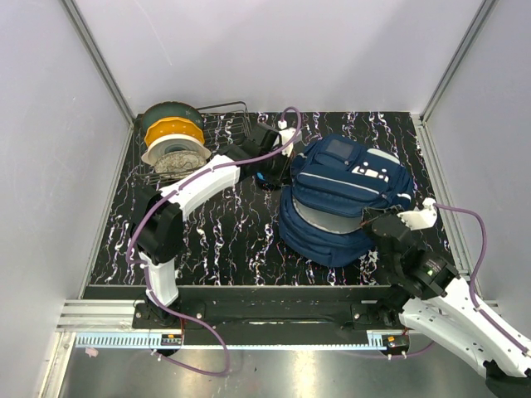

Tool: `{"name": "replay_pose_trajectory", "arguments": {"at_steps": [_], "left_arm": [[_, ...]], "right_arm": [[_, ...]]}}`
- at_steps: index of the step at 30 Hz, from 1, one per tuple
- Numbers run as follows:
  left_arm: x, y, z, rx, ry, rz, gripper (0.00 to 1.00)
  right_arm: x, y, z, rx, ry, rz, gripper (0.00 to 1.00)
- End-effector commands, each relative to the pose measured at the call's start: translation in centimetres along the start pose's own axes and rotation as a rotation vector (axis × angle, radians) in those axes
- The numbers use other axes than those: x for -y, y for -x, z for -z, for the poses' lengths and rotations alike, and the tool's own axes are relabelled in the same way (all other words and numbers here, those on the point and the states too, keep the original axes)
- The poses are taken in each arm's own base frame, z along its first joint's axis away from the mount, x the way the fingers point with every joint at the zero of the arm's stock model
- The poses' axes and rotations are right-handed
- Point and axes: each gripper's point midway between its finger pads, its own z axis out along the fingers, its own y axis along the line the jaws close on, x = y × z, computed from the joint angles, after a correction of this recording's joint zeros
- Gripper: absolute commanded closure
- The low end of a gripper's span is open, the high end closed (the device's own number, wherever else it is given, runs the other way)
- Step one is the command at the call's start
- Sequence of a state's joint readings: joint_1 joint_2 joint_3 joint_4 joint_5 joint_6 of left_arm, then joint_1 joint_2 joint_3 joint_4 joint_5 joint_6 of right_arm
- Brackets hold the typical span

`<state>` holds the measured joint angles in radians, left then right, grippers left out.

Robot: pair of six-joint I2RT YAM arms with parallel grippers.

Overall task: Pack the student bag
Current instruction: Unzip the student bag at the center of the board.

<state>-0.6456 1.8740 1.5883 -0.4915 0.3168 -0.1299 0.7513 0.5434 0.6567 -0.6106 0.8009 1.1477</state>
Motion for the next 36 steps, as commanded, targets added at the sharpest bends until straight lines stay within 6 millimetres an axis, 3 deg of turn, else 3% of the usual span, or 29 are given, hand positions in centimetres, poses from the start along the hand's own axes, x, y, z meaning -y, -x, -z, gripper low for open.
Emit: {"name": "replay_pose_trajectory", "arguments": {"at_steps": [1, 15, 29, 30, 31, 33, 36], "left_arm": [[2.0, 5.3, 3.3, 0.175, -0.058, -0.041, 1.0], [-0.7, 3.5, 2.5, 0.134, 0.011, -0.055, 1.0], [-1.3, 4.3, 1.8, 0.139, -0.003, -0.036, 0.99], [-1.2, 4.3, 1.8, 0.137, -0.008, -0.032, 0.81], [-1.0, 4.3, 1.8, 0.137, -0.013, -0.026, 0.71], [-1.0, 4.1, 2.0, 0.138, -0.014, -0.019, 0.67], [-1.5, 4.3, 2.9, 0.159, 0.032, -0.008, 0.45]], "right_arm": [[-3.2, 1.6, 1.2, -0.014, 0.075, -0.094, 1.0], [-4.2, 0.6, 2.2, -0.105, 0.116, -0.135, 1.0], [-4.3, 2.4, 2.6, -0.043, 0.131, -0.172, 1.0], [-4.3, 2.5, 2.5, -0.039, 0.128, -0.169, 1.0], [-4.3, 2.3, 2.4, -0.043, 0.123, -0.165, 1.0], [-4.4, 2.1, 2.1, -0.044, 0.11, -0.16, 1.0], [-4.0, 2.0, 1.6, -0.022, 0.081, -0.149, 1.0]]}}
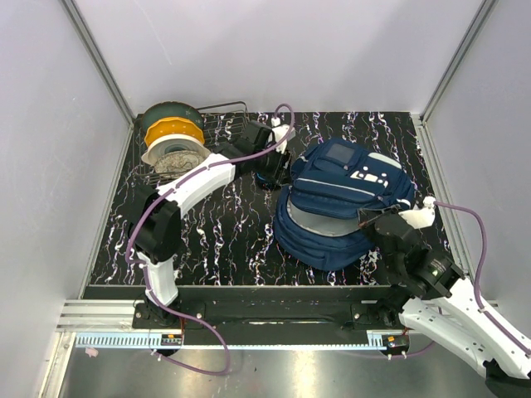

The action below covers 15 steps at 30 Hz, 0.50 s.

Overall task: Pack the student bag
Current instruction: Unzip the student bag at the center of the board.

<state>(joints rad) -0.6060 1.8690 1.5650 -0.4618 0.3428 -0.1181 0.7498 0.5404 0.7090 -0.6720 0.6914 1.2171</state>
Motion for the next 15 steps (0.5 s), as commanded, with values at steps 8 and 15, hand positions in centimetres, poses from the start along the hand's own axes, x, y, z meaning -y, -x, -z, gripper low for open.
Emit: {"name": "replay_pose_trajectory", "arguments": {"at_steps": [8, 15], "left_arm": [[-5.4, 4.4, 3.5, 0.207, 0.171, 0.153, 0.08], [-9.5, 3.6, 0.4, 0.172, 0.226, 0.253, 0.01]], "right_arm": [[-2.8, 4.8, 1.2, 0.161, 0.05, -0.062, 1.0], [-2.9, 4.0, 1.3, 0.117, 0.057, -0.068, 1.0]]}}
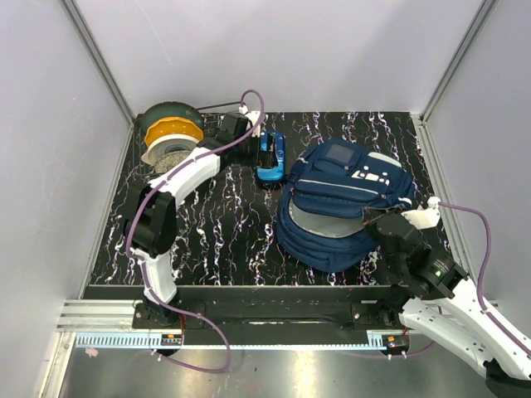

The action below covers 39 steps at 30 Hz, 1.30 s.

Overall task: Pack the student bag
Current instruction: Unzip the student bag at the center of the board.

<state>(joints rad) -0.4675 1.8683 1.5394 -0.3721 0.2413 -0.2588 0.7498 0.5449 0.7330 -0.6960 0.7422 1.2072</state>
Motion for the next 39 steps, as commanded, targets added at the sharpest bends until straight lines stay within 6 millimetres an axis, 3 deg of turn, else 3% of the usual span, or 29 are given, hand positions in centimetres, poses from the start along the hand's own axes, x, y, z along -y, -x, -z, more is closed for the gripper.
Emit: {"name": "replay_pose_trajectory", "arguments": {"at_steps": [1, 10, 20, 30, 39], "left_arm": [[-1.5, 1.1, -2.2, 0.04, 0.052, 0.055, 0.01], [-4.1, 0.1, -4.6, 0.038, 0.144, 0.111, 0.01], [-4.9, -0.2, -7.1, 0.037, 0.152, 0.142, 0.01], [-6.2, -2.2, -9.4, -0.012, 0.183, 0.152, 0.01], [-6.7, -2.9, -9.8, -0.035, 0.2, 0.162, 0.03]], "right_arm": [[-2.9, 2.8, 1.1, 0.065, 0.073, -0.086, 1.0], [-2.8, 2.5, 1.3, 0.045, 0.088, -0.116, 1.0], [-3.1, 1.9, 1.3, 0.016, 0.095, -0.113, 1.0], [-3.1, 1.8, 1.5, 0.006, 0.106, -0.121, 1.0], [-2.4, 2.1, 1.8, 0.018, 0.112, -0.148, 1.0]]}}
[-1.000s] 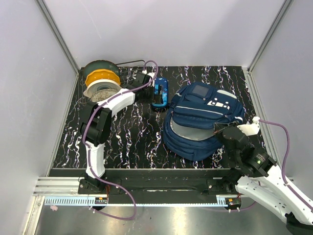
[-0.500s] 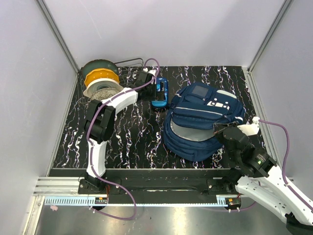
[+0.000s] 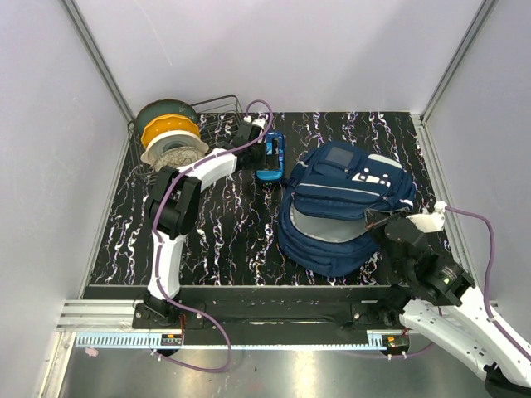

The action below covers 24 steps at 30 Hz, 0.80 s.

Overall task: Pack the student bag
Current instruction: Unzip the student bag at the center of the board.

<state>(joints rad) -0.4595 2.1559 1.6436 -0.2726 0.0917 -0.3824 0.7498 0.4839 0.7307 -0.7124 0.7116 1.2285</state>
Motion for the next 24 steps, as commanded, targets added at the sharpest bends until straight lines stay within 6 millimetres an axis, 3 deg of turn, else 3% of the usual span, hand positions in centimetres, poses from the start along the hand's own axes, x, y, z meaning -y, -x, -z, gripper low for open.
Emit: {"name": "replay_pose_trajectory", "arguments": {"at_steps": [1, 5, 13, 24], "left_arm": [[-1.0, -0.3, -1.3, -0.012, 0.028, 0.021, 0.04], [-1.4, -1.4, -2.0, -0.041, 0.04, 0.026, 0.06], [-1.4, -3.1, -1.7, -0.07, 0.077, -0.024, 0.07], [1.8, -6.3, -0.4, -0.103, 0.051, -0.153, 0.11]], "right_arm": [[-2.3, 1.7, 0.8, 0.036, 0.073, -0.095, 1.0], [-2.3, 1.6, 0.8, 0.03, 0.069, -0.09, 1.0], [-1.9, 1.3, 0.6, 0.026, 0.058, -0.104, 1.0], [-1.6, 1.3, 0.6, 0.03, 0.06, -0.112, 1.0]]}}
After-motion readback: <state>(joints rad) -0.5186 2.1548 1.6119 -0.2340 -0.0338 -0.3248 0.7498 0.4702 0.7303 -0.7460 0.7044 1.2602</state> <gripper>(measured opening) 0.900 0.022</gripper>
